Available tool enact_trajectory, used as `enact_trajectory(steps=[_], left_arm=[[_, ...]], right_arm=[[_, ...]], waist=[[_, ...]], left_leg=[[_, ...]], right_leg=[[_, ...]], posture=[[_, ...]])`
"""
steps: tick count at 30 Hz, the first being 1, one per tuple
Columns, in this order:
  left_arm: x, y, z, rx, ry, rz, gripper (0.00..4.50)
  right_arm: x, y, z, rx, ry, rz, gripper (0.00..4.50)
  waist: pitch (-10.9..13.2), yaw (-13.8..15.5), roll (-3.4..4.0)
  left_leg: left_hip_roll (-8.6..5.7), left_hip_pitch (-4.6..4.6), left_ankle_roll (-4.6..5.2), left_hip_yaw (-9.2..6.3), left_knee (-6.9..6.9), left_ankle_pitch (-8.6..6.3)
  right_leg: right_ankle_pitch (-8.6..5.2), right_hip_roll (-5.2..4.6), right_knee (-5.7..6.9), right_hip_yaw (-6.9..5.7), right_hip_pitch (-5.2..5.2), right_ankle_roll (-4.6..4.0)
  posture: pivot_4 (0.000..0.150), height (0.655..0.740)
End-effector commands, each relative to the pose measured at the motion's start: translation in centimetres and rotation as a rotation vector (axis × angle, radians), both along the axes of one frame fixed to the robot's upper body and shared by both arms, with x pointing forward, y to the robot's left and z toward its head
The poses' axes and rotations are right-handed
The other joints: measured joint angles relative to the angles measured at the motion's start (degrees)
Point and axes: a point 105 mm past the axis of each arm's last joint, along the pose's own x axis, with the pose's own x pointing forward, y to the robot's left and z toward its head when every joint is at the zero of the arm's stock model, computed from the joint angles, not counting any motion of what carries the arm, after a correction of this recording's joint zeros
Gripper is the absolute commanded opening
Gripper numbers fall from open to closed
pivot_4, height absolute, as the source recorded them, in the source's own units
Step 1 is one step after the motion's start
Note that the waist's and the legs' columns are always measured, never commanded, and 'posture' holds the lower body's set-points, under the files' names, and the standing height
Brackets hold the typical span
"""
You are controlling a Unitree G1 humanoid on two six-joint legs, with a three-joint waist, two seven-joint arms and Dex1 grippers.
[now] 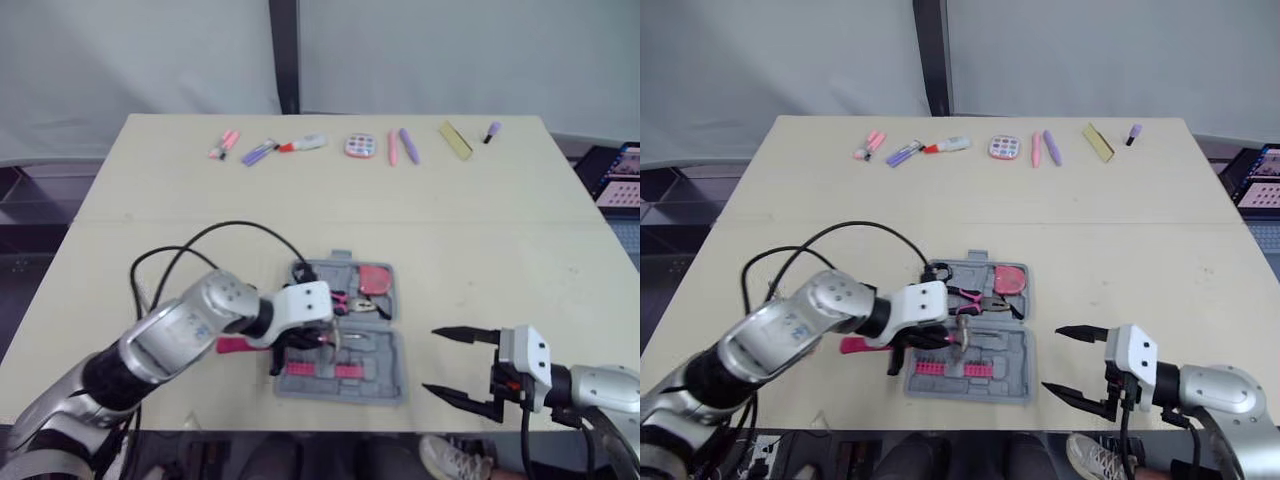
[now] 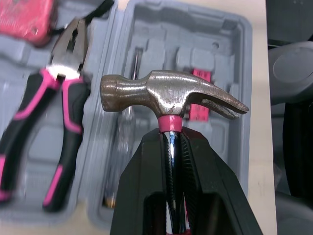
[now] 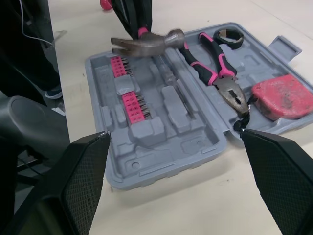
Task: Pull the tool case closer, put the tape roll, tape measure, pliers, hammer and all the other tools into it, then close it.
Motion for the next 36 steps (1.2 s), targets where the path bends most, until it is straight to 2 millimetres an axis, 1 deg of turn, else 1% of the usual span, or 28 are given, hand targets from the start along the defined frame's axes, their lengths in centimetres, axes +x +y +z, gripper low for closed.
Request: enact_trajectory(steps=[1, 4, 7, 12, 15, 18, 21, 29, 33, 36], left_arm=[[0.3, -0.8, 0.4, 0.014, -0.035, -0.035, 0.08], [0.2, -1.6, 0.1, 0.018, -0.037, -0.065, 0.08], [-0.1, -2.9, -0.5, 0.035, -0.037, -0.097, 0.08], [0.2, -4.4, -1.1, 0.053, -0.041, -0.103, 0.08], [0.4, -4.7, -1.2, 0.068, -0.042, -0.099, 0.08], [0.6, -5.4, -1.2, 0.061, -0.047, -0.099, 0.08], [1.2, -5.9, -1.3, 0.07, -0.048, -0.059, 0.08], [-0.1, -7.6, -1.6, 0.048, 0.002, -0.084, 0.08], [-0.9, -8.2, -1.9, 0.049, 0.034, -0.084, 0.08], [-1.0, -8.4, -2.1, 0.052, 0.034, -0.07, 0.08]], right_arm=[[-0.1, -0.1, 0.2, -0.004, -0.011, 0.01, 4.5], [-0.1, -0.1, 0.1, -0.005, -0.013, 0.007, 4.5], [-0.3, -0.5, 0.1, -0.02, -0.012, -0.001, 4.5], [-0.6, -0.9, -0.1, -0.04, -0.011, -0.007, 4.5], [-0.7, -1.0, -0.1, -0.044, -0.009, -0.01, 4.5], [-0.7, -1.1, -0.2, -0.048, -0.01, -0.016, 4.5], [-0.8, -1.1, -0.2, -0.05, -0.009, -0.017, 4.5], [-0.8, -1.3, -0.1, -0.056, -0.008, -0.021, 4.5], [-0.8, -1.4, 0.0, -0.059, -0.008, -0.023, 4.5], [-0.8, -1.3, 0.0, -0.06, -0.007, -0.023, 4.5]], waist=[[0.0, -0.01, 0.0], [0.0, -0.01, -0.01], [0.01, 0.15, -0.01], [0.01, 0.13, -0.02], [0.01, 0.03, -0.02], [0.01, 0.02, -0.02], [0.01, 0.15, -0.02], [0.01, 0.14, -0.02], [0.01, 0.11, -0.02], [0.01, 0.13, -0.02]], left_leg=[[0.01, 0.0, 0.0, 0.01, 0.0, 0.0], [0.0, 0.0, 0.0, 0.04, 0.02, 0.0], [0.0, 0.0, 0.0, 0.04, 0.05, 0.0], [-0.02, -0.01, 0.02, 0.02, 0.1, -0.01], [-0.02, -0.01, 0.02, 0.05, 0.09, -0.01], [-0.01, -0.01, 0.02, 0.05, 0.09, -0.01], [-0.02, -0.01, 0.02, 0.05, 0.11, -0.01], [-0.03, -0.01, 0.03, 0.05, 0.12, -0.01], [-0.03, -0.02, 0.03, 0.05, 0.11, -0.02], [-0.03, -0.02, 0.03, 0.06, 0.12, -0.02]], right_leg=[[0.0, 0.01, 0.0, 0.0, 0.0, 0.0], [0.0, 0.01, 0.0, 0.0, 0.0, 0.0], [0.0, 0.0, 0.02, 0.0, 0.01, 0.0], [0.0, 0.0, 0.03, 0.0, 0.02, 0.0], [0.0, 0.01, 0.04, 0.0, 0.01, 0.0], [0.0, 0.02, 0.04, 0.0, 0.01, 0.0], [0.0, 0.02, 0.05, -0.01, 0.02, 0.0], [0.0, 0.01, 0.06, 0.0, 0.02, 0.0], [0.0, 0.01, 0.06, 0.01, 0.01, 0.0], [0.0, 0.01, 0.06, 0.01, 0.02, 0.0]], posture=[[0.15, 0.74], [0.15, 0.74], [0.15, 0.74], [0.15, 0.74], [0.15, 0.74], [0.15, 0.74], [0.15, 0.74], [0.15, 0.74], [0.15, 0.74], [0.15, 0.74]])
